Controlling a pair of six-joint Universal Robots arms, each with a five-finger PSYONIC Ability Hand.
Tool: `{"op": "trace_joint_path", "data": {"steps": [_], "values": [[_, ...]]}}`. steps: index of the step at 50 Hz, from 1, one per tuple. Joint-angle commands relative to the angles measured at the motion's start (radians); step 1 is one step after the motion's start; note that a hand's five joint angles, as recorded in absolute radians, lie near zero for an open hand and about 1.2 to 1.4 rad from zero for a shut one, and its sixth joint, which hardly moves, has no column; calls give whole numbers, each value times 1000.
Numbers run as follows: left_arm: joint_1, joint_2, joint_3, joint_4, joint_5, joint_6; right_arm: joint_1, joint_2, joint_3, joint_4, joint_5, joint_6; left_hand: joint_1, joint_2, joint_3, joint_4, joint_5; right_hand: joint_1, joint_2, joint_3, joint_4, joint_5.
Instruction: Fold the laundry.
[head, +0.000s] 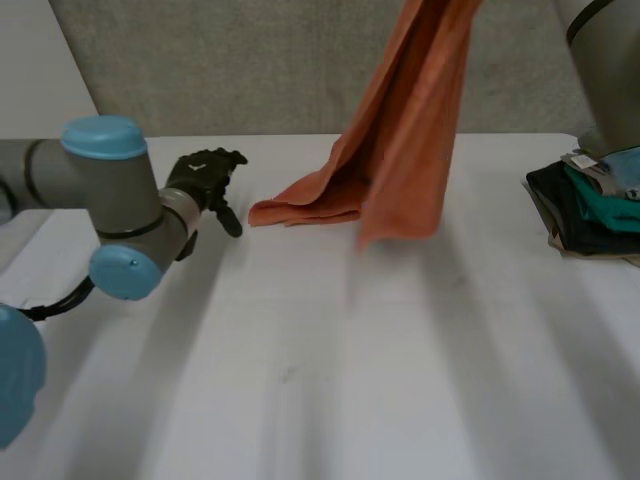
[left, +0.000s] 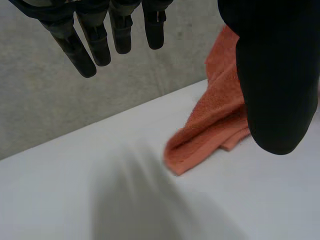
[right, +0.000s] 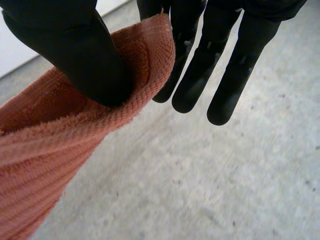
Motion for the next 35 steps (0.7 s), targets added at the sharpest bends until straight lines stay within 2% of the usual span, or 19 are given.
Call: {"op": "trace_joint_path", "data": {"steps": [1, 6, 9, 11, 14, 15, 16, 22, 25, 28, 29, 35], "values": [[-61, -73, 83, -85, 0, -52, 53, -71, -52, 70, 10, 3, -37, -33, -41, -32, -54, 267, 223, 209, 200, 216], [-101, -118, 139, -128, -11, -69, 97, -87, -106, 139, 22, 3, -37, -33, -41, -32, -54, 267, 223, 209, 200, 216], [-118, -143, 188, -142, -49, -72, 119, -106, -132, 180, 25, 5, -33, -30, -37, -28, -50, 267, 223, 209, 200, 216], [-124, -153, 211, -150, -76, -78, 123, -119, -138, 194, 25, 8, 66, 70, 62, 71, 49, 267, 223, 209, 200, 216], [-138, -176, 256, -166, -111, -85, 119, -140, -141, 202, 27, 23, 585, 588, 581, 590, 568, 267, 223, 209, 200, 216], [-144, -186, 273, -180, -117, -89, 110, -149, -141, 200, 30, 37, 967, 971, 963, 972, 950, 267, 223, 209, 200, 216], [-146, -189, 277, -188, -117, -89, 101, -153, -141, 200, 33, 43, 1157, 1161, 1153, 1162, 1140, 267, 223, 209, 200, 216], [-135, -166, 264, -257, -131, -85, 6, -151, -138, 199, 41, 81, 1185, 1189, 1181, 1190, 1168, 267, 223, 209, 200, 216], [-75, -95, 207, -274, -123, -82, -41, -145, -127, 208, 39, 86, 1185, 1189, 1181, 1190, 1168, 267, 223, 209, 200, 216], [3, 27, 124, -236, -82, -76, -59, -145, -103, 213, 33, 84, 1185, 1189, 1181, 1190, 1168, 267, 223, 209, 200, 216], [46, 94, 80, -208, -44, -63, -62, -146, -95, 213, 31, 83, 1185, 1189, 1181, 1190, 1168, 267, 223, 209, 200, 216], [167, 337, -69, -203, 58, -1, -82, -157, -58, 194, 19, 81, 1185, 1189, 1181, 1190, 1168, 267, 223, 209, 200, 216]]}}
